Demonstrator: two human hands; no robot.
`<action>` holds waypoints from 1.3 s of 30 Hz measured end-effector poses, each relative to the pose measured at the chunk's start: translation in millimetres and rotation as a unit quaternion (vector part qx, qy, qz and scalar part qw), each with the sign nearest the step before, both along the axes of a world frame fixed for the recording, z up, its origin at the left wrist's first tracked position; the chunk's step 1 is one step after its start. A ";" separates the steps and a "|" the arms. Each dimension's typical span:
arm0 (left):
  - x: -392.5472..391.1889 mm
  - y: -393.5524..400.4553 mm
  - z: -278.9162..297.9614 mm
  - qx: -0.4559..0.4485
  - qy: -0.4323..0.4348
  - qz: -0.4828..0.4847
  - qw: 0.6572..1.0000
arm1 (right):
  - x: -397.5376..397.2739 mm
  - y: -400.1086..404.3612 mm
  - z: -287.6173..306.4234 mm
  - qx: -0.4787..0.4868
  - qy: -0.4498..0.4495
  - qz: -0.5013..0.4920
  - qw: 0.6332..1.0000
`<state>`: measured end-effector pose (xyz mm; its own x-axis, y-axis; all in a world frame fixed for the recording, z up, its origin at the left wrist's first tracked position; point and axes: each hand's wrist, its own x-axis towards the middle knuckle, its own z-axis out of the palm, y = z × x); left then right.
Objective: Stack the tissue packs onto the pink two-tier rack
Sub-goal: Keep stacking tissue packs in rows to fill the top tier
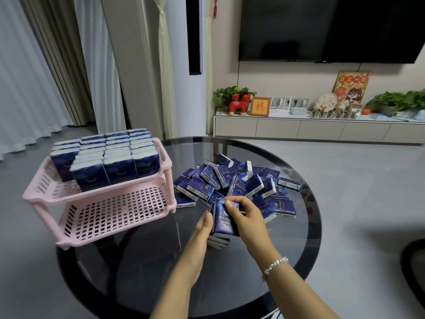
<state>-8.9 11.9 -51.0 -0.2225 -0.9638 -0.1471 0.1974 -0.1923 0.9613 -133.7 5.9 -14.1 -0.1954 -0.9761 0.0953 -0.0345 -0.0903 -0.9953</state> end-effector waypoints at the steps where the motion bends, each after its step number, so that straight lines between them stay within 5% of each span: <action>1: 1.5 1.7 1.6 -0.002 0.002 0.000 1.000 | 3.7 -0.2 -1.2 -0.006 0.005 -0.001 1.000; 6: 13.5 7.9 3.5 -0.002 -0.017 0.038 0.999 | 7.5 2.9 -1.4 0.030 -0.038 0.063 0.997; 9: 19.9 13.2 6.5 0.003 0.003 0.054 0.999 | 0.2 4.7 -4.5 0.136 -0.182 0.201 0.953; 12: 26.2 21.9 12.7 -0.007 0.020 0.051 0.998 | -2.5 7.0 -10.5 0.180 -0.157 0.318 0.917; 17: 51.0 31.3 12.7 -0.069 -0.109 0.004 0.992 | -6.6 9.2 -11.4 0.139 -0.182 0.374 0.899; 27: 67.9 59.1 12.3 -0.096 -0.372 -0.092 0.918 | -8.8 21.6 -24.3 0.119 0.101 0.427 0.891; 33: 66.3 59.4 14.7 -0.048 -0.403 -0.112 0.907 | -7.2 20.5 -16.9 0.125 0.178 0.403 0.889; 39: 61.5 59.1 18.9 -0.095 -0.371 -0.043 0.923 | -2.8 20.6 -16.0 0.105 0.186 0.394 0.894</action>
<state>52.6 71.0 -32.1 -0.2053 -0.9714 -0.1195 -0.5367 0.0097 0.8437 -136.5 26.5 -30.1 0.5676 -0.8009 -0.1909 -0.3748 -0.0449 -0.9260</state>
